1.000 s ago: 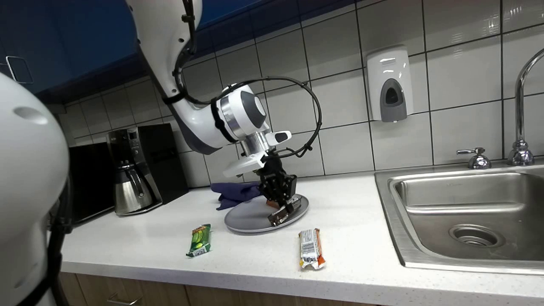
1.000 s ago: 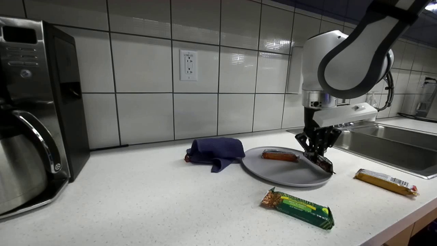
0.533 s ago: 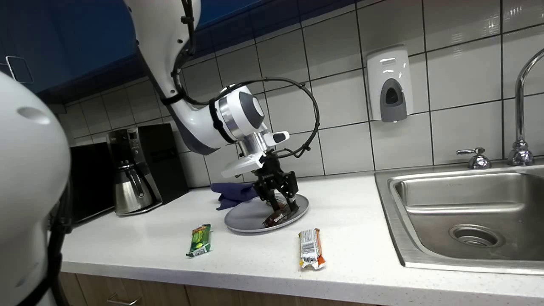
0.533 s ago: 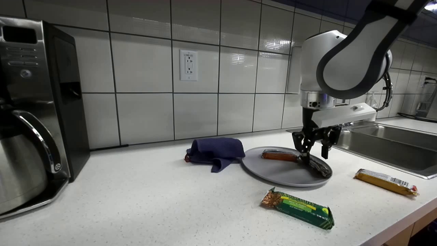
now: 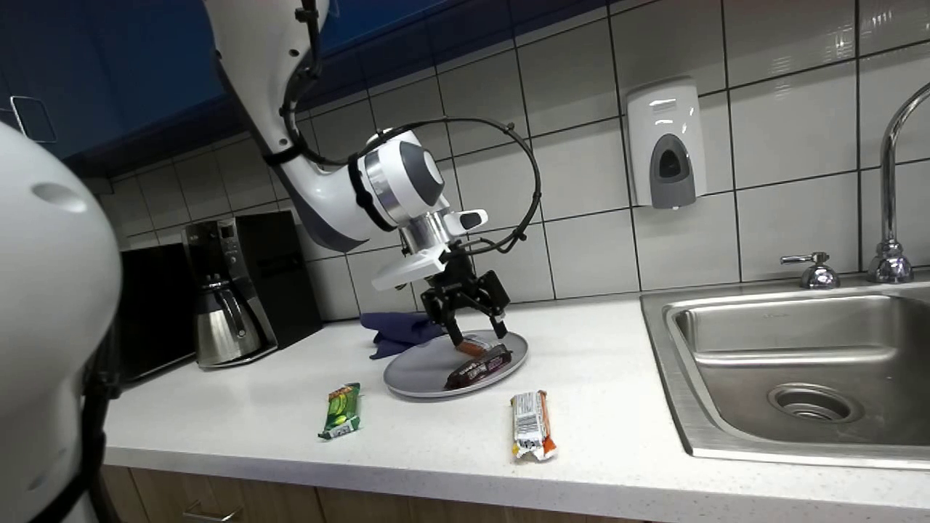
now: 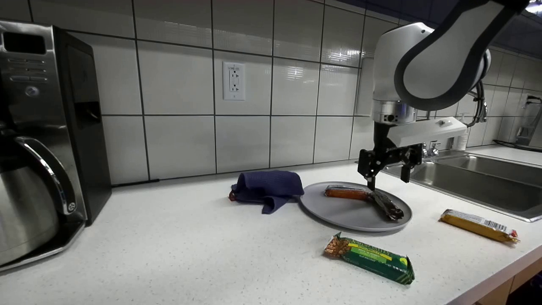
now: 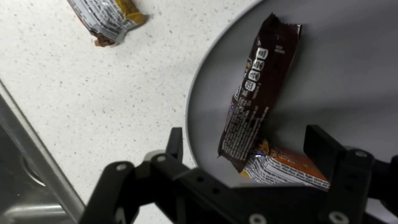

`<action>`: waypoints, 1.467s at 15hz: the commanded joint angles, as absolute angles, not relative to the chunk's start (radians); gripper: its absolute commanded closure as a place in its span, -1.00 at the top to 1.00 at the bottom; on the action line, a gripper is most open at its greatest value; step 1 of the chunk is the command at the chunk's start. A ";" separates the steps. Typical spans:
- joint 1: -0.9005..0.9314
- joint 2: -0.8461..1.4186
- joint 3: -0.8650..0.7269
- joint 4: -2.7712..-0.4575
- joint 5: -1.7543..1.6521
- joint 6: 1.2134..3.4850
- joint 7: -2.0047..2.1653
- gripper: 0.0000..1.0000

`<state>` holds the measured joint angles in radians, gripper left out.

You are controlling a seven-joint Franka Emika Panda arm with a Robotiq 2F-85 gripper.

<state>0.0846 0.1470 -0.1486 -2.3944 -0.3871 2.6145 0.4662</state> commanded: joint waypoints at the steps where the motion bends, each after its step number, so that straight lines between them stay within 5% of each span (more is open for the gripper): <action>1: 0.066 0.058 -0.128 -2.447 -0.399 2.581 0.415 1.00; 22: -0.104 -0.139 -0.177 -2.556 -0.128 2.471 -0.249 1.00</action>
<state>-0.0885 -0.1387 -0.1932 -2.5571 -0.1317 2.4724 -0.2468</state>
